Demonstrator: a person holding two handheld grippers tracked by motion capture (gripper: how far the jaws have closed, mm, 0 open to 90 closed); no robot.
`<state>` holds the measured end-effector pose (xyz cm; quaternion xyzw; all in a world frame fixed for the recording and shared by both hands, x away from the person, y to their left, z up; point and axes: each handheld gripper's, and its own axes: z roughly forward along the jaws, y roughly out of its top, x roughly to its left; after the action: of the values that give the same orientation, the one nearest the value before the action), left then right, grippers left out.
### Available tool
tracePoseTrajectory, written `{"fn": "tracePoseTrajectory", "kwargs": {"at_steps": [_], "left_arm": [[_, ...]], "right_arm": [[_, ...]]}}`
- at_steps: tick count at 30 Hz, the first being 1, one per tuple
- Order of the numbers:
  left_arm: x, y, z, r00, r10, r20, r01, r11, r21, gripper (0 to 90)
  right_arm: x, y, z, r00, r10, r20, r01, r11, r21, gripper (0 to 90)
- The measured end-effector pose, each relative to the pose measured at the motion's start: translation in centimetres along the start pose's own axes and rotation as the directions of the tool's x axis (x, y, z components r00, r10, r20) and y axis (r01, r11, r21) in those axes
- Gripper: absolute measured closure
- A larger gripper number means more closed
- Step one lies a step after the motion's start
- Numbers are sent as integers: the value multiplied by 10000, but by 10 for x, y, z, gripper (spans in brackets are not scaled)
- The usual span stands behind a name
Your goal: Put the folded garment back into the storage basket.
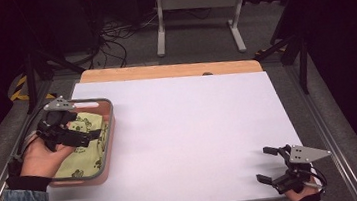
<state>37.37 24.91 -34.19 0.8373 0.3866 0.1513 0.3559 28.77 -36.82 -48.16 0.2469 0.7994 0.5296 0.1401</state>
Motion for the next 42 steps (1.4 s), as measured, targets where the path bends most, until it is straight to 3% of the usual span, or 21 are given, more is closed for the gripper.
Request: {"fn": "tracePoseTrajectory", "kwargs": {"at_steps": [6,8,14,16,21,28,36,42], "left_arm": [[-17,-2,3,9992,118,387,-90,9974,-715,4],[-26,-5,4,9978,86,650,3,9908,-1355,4],[-41,-12,15,9953,383,889,-167,9727,-2315,1],[-47,-15,20,9936,441,1043,-145,9632,-2684,1],[-63,-21,31,9874,830,1348,-397,9542,-2965,1],[-84,-30,45,9810,1271,1465,-667,9305,-3602,4],[-105,-36,71,9614,1552,2271,-610,9254,-3741,10],[-118,-43,88,9520,1716,2535,-583,9145,-4003,10]], "right_arm": [[0,0,0,10000,1,-15,-1,10000,-14,5],[0,0,0,10000,-2,-24,2,10000,-14,5],[0,0,0,10000,-5,-30,5,10000,-8,5],[0,0,0,10000,1,-27,-1,10000,-12,5],[0,0,0,10000,-2,-36,2,10000,-25,5],[0,0,-1,10000,-7,-39,7,10000,-35,5],[0,0,-1,10000,-12,-52,12,10000,-41,5],[0,0,-1,10000,-7,-57,7,10000,-60,5]]}}
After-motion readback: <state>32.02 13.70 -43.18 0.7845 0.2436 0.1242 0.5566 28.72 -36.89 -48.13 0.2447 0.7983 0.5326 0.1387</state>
